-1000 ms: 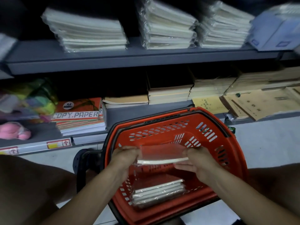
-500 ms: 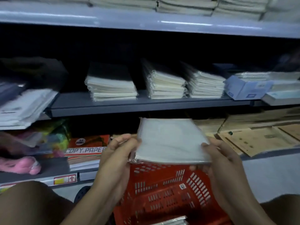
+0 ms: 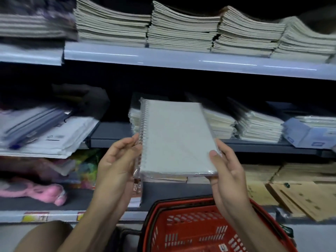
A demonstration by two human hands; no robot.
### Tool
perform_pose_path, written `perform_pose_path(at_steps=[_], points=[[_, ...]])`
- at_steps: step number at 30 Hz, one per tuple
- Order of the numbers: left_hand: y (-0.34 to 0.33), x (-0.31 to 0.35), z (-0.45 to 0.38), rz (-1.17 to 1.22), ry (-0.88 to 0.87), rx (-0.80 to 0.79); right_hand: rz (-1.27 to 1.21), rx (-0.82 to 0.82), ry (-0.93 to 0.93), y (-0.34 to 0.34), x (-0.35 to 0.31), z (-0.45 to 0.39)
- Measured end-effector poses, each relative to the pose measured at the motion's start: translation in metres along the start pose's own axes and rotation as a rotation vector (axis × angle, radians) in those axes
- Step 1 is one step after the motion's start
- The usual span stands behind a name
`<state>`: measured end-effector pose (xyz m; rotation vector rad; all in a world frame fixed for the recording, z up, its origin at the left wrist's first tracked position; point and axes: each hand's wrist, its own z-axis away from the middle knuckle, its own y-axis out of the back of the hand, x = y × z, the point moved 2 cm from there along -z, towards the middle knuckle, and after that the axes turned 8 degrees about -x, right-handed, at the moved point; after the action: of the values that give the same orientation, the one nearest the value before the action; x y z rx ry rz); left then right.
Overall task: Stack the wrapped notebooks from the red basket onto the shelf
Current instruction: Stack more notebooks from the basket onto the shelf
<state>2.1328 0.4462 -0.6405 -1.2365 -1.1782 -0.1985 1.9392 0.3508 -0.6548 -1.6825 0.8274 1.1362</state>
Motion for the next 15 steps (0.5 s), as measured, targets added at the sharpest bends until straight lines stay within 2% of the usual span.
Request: perform_pose_path(at_steps=[7, 15], points=[[0.016, 0.008, -0.056, -0.045, -0.048, 0.038, -0.063, -0.085, -0.046, -0.034, 0.023, -0.06], [0.037, 0.003, -0.11, -0.119, -0.1, 0.168, 0.013, -0.042, -0.163, -0.064, 0.059, -0.111]])
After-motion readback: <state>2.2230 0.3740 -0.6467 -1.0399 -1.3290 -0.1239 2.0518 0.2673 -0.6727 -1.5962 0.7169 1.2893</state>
